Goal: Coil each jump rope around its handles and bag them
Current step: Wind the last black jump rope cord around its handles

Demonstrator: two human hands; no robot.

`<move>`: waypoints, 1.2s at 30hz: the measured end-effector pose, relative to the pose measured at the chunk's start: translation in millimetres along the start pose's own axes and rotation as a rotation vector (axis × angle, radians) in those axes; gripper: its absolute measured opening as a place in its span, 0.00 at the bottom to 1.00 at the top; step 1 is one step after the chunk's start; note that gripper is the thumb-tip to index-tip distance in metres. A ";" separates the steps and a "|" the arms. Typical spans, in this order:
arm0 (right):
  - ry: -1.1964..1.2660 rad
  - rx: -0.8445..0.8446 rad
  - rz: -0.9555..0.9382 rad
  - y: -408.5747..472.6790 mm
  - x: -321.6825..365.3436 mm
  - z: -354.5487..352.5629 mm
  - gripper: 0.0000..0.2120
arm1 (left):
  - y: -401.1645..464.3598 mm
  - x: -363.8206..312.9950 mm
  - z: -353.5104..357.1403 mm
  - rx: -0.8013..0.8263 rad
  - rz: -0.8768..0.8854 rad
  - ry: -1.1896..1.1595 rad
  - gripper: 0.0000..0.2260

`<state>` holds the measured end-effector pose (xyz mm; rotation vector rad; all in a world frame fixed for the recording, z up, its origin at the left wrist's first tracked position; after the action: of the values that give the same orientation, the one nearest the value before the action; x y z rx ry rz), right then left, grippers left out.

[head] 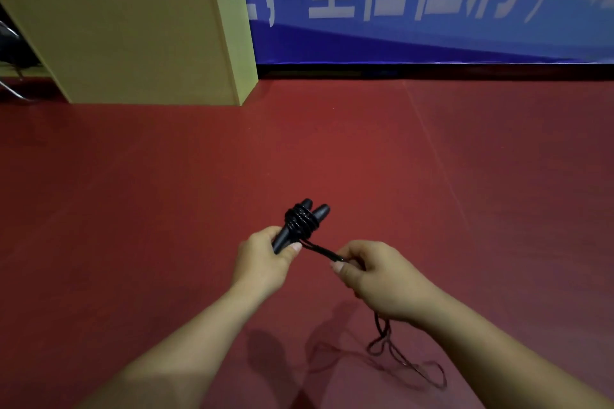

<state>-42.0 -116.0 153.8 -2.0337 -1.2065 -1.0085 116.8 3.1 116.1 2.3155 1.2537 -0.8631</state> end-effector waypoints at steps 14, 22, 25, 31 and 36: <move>-0.107 -0.338 -0.064 -0.8 -8.5 -44.6 0.04 | -44.5 -63.3 19.9 0.344 0.598 0.384 0.09; -0.033 -0.333 0.028 -1.1 -16.6 -55.8 0.07 | -53.2 -67.4 21.7 0.453 0.648 0.352 0.07; 0.054 -0.316 0.067 -1.4 -20.4 -56.2 0.05 | -55.8 -65.7 22.8 0.534 0.627 0.317 0.05; 0.292 -0.132 0.069 -1.7 -21.7 -55.7 0.03 | -65.1 -65.2 22.0 0.869 0.511 -0.064 0.05; 0.548 0.075 0.096 -2.5 -22.9 -46.9 0.04 | -69.6 -71.2 9.8 1.021 0.405 -0.498 0.17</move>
<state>-66.3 -161.7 161.3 -1.5869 -0.8313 -1.3350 25.2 -9.1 154.1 2.5773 0.0654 -2.0640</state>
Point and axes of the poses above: each hand's wrist, its own y-axis towards the middle knuckle, its own z-axis out of the palm, x = y × z, the point moved 6 cm from there along y, towards the middle knuckle, and after that the axes turned 6 degrees about y, right-handed, at the moved point
